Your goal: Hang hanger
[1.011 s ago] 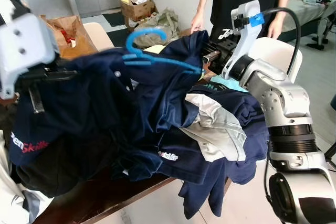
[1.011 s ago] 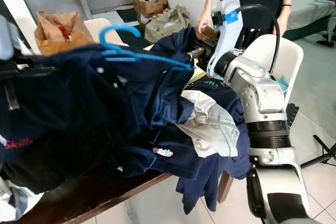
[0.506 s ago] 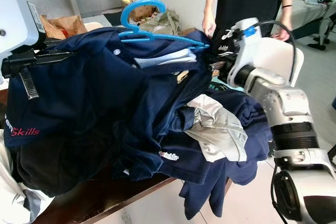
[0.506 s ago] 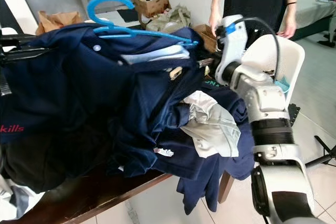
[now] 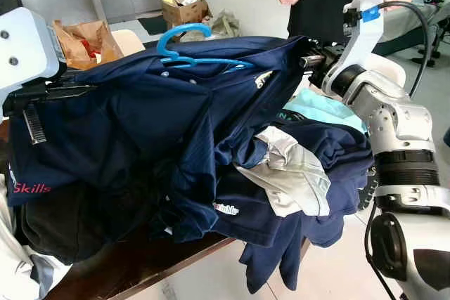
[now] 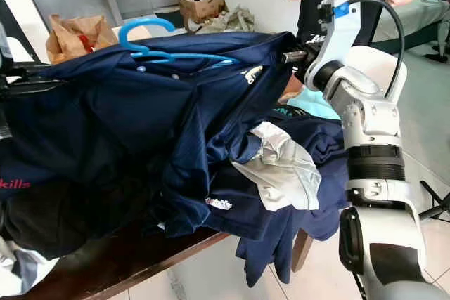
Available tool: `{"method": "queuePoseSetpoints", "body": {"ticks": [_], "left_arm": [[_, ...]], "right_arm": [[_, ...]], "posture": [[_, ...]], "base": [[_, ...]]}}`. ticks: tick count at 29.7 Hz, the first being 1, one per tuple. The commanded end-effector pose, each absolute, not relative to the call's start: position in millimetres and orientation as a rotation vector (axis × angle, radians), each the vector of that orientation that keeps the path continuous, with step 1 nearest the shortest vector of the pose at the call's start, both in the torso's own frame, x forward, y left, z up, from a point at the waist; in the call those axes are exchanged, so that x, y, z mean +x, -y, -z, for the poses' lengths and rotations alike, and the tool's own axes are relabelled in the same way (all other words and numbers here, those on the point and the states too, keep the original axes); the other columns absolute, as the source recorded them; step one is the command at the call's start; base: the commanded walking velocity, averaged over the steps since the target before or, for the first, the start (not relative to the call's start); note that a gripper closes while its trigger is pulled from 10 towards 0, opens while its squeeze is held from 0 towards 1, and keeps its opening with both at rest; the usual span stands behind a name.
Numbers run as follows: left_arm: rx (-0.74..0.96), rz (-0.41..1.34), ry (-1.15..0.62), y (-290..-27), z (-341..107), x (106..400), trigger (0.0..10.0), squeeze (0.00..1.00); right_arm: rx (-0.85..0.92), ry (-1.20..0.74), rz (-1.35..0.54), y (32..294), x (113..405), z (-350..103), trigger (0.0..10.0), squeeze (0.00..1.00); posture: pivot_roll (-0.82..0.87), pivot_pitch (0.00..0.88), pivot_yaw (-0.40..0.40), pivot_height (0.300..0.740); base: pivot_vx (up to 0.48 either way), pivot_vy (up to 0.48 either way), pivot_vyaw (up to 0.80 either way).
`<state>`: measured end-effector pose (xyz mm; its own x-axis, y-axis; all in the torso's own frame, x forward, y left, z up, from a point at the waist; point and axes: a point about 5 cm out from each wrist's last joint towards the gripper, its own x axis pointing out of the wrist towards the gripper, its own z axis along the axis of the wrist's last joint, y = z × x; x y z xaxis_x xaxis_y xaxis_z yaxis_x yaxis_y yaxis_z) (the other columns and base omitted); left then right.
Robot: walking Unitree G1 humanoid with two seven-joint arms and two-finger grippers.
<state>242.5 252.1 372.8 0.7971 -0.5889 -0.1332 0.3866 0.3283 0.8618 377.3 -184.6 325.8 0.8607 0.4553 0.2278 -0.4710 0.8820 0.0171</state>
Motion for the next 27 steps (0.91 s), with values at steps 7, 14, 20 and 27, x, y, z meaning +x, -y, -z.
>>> {"method": "queuePoseSetpoints", "body": {"ticks": [7,14,20,27], "left_arm": [[1.121,0.499,0.259,-260.5,-388.7,247.5,10.0,0.0],[1.106,0.472,0.3,-257.6,-389.5,251.2,10.0,0.0],[0.975,0.587,0.393,-233.9,-383.4,256.1,10.0,0.0],[0.805,0.692,0.426,-233.0,-384.5,249.1,10.0,0.0]], "right_arm": [[0.036,0.293,-0.711,159.9,358.2,-333.1,0.0,0.0],[0.056,0.332,-0.898,138.2,340.5,-341.6,0.0,0.0],[0.121,0.362,-0.967,108.6,332.9,-353.2,0.0,0.0],[0.167,0.34,-0.822,126.5,349.4,-351.3,10.0,0.0]], "posture": [[0.03,0.004,0.055,0.74],[0.03,0.003,0.057,0.74],[0.02,0.0,0.056,0.74],[0.02,0.0,0.053,0.74]], "base": [[0.0,0.0,0.0],[0.0,0.0,0.0],[0.0,0.0,0.0],[0.0,0.0,0.0]]}}
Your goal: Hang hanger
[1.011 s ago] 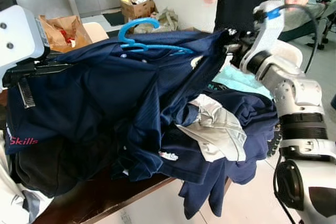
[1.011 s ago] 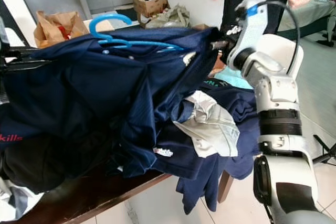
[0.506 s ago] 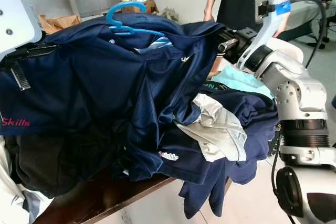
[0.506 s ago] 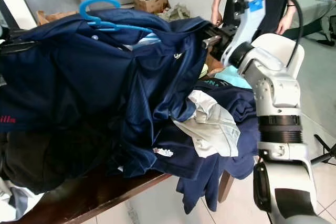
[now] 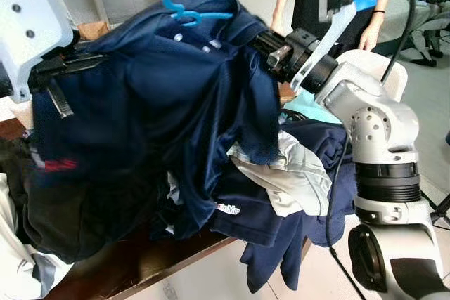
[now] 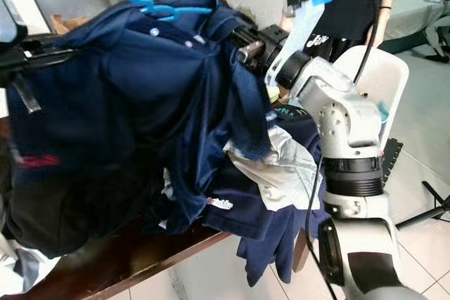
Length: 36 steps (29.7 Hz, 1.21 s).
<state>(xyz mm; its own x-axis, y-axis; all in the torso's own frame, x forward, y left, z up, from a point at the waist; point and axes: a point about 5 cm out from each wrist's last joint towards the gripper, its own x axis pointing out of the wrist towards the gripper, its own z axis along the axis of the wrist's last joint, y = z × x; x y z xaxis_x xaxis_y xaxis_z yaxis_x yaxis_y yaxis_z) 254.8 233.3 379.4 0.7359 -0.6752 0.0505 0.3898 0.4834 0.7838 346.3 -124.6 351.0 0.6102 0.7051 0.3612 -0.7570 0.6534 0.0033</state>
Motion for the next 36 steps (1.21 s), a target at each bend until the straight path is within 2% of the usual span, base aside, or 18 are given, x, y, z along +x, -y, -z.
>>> {"method": "queuePoseSetpoints", "body": {"ticks": [1,7,10,13,15,19,20,23,24,25,30,36], "left_arm": [[0.782,0.683,0.431,-236.6,-386.6,247.6,10.0,0.0],[0.749,0.677,0.433,-242.6,-388.7,243.1,10.0,0.0],[0.693,0.71,0.416,-250.0,-389.9,231.5,10.0,0.0],[0.693,0.71,0.416,-250.0,-389.9,231.5,10.0,0.0],[0.659,0.748,0.412,-251.3,-394.4,224.0,10.0,0.0],[0.594,0.778,0.435,-249.7,-401.3,218.0,10.0,0.0],[0.524,0.807,0.453,-244.2,-401.0,216.8,10.0,0.0],[0.524,0.807,0.453,-244.2,-401.0,216.8,10.0,0.0],[0.477,0.827,0.462,-240.3,-400.2,216.2,10.0,0.0],[0.437,0.858,0.445,-233.0,-392.9,218.2,10.0,0.0],[0.372,0.953,0.4,-218.1,-380.1,217.3,10.0,0.0],[0.36,0.966,0.395,-220.8,-388.3,213.2,10.0,0.0]], "right_arm": [[0.181,0.336,-0.805,132.8,351.0,-350.9,10.0,1.0],[0.166,0.341,-0.806,143.1,348.9,-350.5,10.0,1.0],[0.04,0.364,-0.837,172.9,338.5,-349.4,10.0,1.0],[0.04,0.364,-0.837,172.9,338.5,-349.4,10.0,1.0],[-0.003,0.4,-0.894,188.6,327.9,-350.4,10.0,1.0],[-0.01,0.429,-0.956,198.2,318.0,-349.3,10.0,1.0],[0.023,0.427,-0.939,199.2,319.8,-345.6,10.0,0.88],[0.023,0.427,-0.939,199.2,319.8,-345.6,10.0,0.88],[0.047,0.423,-0.923,199.3,322.0,-342.9,10.0,0.03],[0.097,0.421,-0.926,193.4,324.8,-337.9,10.0,0.0],[0.203,0.451,-0.998,181.0,324.9,-332.9,10.0,0.0],[0.274,0.532,-1.096,192.9,314.8,-337.9,10.0,0.0]], "posture": [[0.02,0.0,0.052,0.74],[0.02,0.0,0.051,0.74],[0.02,0.0,0.042,0.74],[0.02,0.0,0.042,0.74],[0.02,0.0,0.04,0.74],[0.02,0.0,0.041,0.74],[0.02,0.0,0.047,0.74],[0.02,0.0,0.047,0.74],[0.02,0.0,0.047,0.74],[0.02,0.0,0.048,0.74],[0.02,0.0,0.05,0.74],[0.03,0.0,0.048,0.74]], "base": [[0.0,0.0,0.0],[0.0,0.0,0.0],[0.0,0.0,0.0],[0.0,0.0,0.0],[0.0,0.0,0.0],[0.0,0.0,0.0],[0.0,0.0,0.0],[0.0,0.0,0.0],[0.0,0.0,0.0],[0.0,0.0,0.0],[-0.119,0.0,0.0],[-0.355,0.0,0.0]]}}
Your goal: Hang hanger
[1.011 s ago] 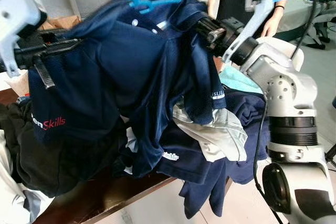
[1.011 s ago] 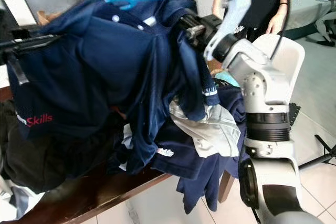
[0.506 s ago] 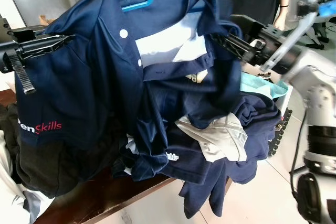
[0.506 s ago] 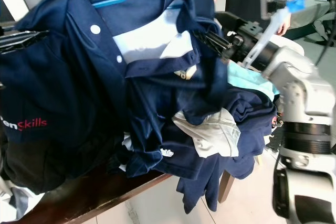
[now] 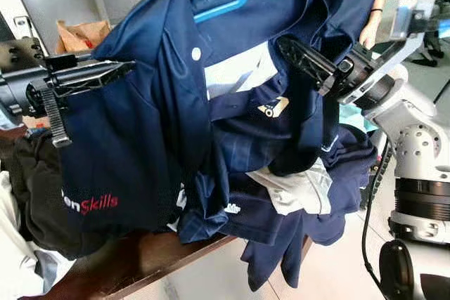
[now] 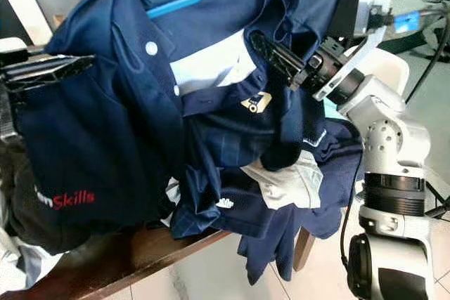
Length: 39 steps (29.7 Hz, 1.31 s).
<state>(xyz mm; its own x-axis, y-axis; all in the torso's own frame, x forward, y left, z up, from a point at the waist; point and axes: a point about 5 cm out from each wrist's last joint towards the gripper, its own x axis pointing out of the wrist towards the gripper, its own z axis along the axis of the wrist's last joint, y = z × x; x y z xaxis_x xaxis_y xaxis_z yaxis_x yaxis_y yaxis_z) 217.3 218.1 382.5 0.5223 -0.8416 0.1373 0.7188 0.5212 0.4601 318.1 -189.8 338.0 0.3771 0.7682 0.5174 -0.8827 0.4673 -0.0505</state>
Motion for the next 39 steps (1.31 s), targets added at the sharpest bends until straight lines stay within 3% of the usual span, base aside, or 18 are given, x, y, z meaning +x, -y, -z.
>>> {"method": "queuePoseSetpoints", "body": {"ticks": [1,13,20,27,30,39], "left_arm": [[0.36,0.966,0.395,-220.8,-388.3,213.2,10.0,0.0],[0.319,0.996,0.4,-218.8,-391.9,210.2,10.0,0.0],[0.146,1.07,0.354,-198.1,-364.4,231.8,10.0,0.0],[0.072,1.067,0.306,-189.0,-343.0,248.5,10.0,0.0],[-0.012,1.072,0.253,-176.7,-316.9,260.8,10.0,0.0],[-0.108,1.124,0.218,-152.0,-296.9,258.1,10.0,0.0]], "right_arm": [[0.274,0.532,-1.096,192.9,314.8,-337.9,10.0,0.0],[0.3,0.575,-1.088,199.7,311.1,-339.7,10.0,0.0],[0.295,0.483,-1.087,173.2,319.7,-320.2,10.0,0.0],[0.3,0.455,-1.114,163.7,319.6,-314.0,10.0,0.0],[0.265,0.433,-1.144,161.6,316.8,-310.9,10.0,0.0],[0.083,0.34,-1.256,175.5,299.8,-297.6,10.0,0.0]], "posture": [[0.03,0.0,0.048,0.74],[0.03,0.0,0.049,0.74],[0.03,0.0,0.055,0.74],[0.03,0.0,0.052,0.74],[0.02,0.0,0.05,0.74],[0.01,0.0,0.045,0.74]], "base": [[-0.375,0.0,0.0],[-0.388,0.0,0.0],[-0.403,0.0,0.0],[-0.404,0.0,0.0],[-0.404,0.0,0.0],[-0.405,0.0,0.0]]}}
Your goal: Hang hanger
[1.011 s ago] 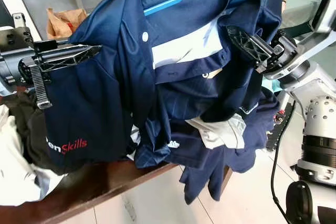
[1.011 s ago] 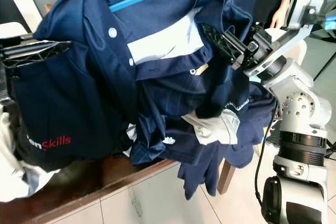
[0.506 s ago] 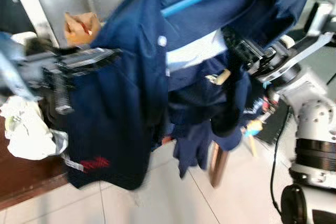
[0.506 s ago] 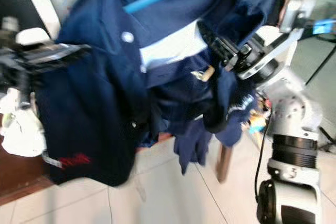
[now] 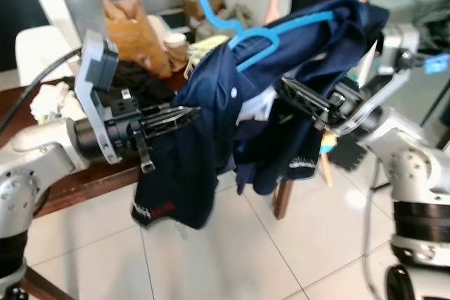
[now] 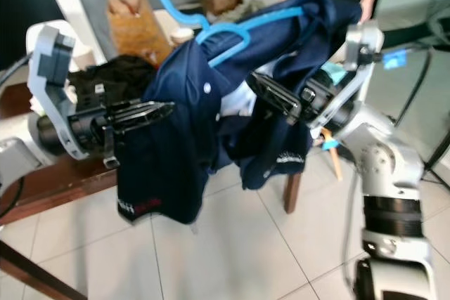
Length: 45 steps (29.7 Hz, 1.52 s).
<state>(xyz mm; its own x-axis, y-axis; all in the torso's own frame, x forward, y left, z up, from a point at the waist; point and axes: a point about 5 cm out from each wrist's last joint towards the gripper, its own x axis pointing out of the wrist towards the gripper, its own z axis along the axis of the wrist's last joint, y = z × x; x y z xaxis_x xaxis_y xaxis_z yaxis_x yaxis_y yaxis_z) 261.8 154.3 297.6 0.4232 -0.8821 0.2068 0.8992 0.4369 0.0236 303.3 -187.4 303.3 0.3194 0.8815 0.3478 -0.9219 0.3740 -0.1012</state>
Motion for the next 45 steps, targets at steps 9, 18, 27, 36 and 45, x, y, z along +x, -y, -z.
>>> {"method": "queuePoseSetpoints", "body": {"ticks": [9,18,27,36,45], "left_arm": [[-0.142,1.17,0.198,-134.4,-286.9,252.8,10.0,0.0],[0.149,0.967,0.113,-145.4,-255.8,278.2,10.0,0.0],[0.351,0.686,0.039,-178.9,-220.6,303.4,10.0,0.0],[0.173,0.592,-0.029,-191.8,-187.9,295.4,10.0,0.0],[-0.004,0.567,0.027,-189.0,-184.8,297.7,10.0,0.0]], "right_arm": [[-0.006,0.26,-1.266,170.7,298.2,-283.6,10.0,0.0],[0.057,0.158,-0.997,148.0,332.5,-268.7,10.0,0.0],[-0.079,-0.045,-0.863,138.5,342.6,-223.9,10.0,0.0],[-0.131,-0.098,-0.782,150.3,346.8,-213.5,10.0,0.0],[-0.153,-0.113,-0.735,148.7,349.0,-201.8,10.0,0.0]], "posture": [[0.01,0.0,0.044,0.74],[-0.03,0.0,0.049,0.74],[-0.04,0.0,0.051,0.74],[-0.04,0.015,0.045,0.74],[-0.03,0.016,0.037,0.74]], "base": [[-0.405,0.0,0.0],[-0.09,0.0,-0.08],[0.0,0.0,-0.7],[0.0,0.0,-0.7],[0.0,0.0,-0.47]]}}
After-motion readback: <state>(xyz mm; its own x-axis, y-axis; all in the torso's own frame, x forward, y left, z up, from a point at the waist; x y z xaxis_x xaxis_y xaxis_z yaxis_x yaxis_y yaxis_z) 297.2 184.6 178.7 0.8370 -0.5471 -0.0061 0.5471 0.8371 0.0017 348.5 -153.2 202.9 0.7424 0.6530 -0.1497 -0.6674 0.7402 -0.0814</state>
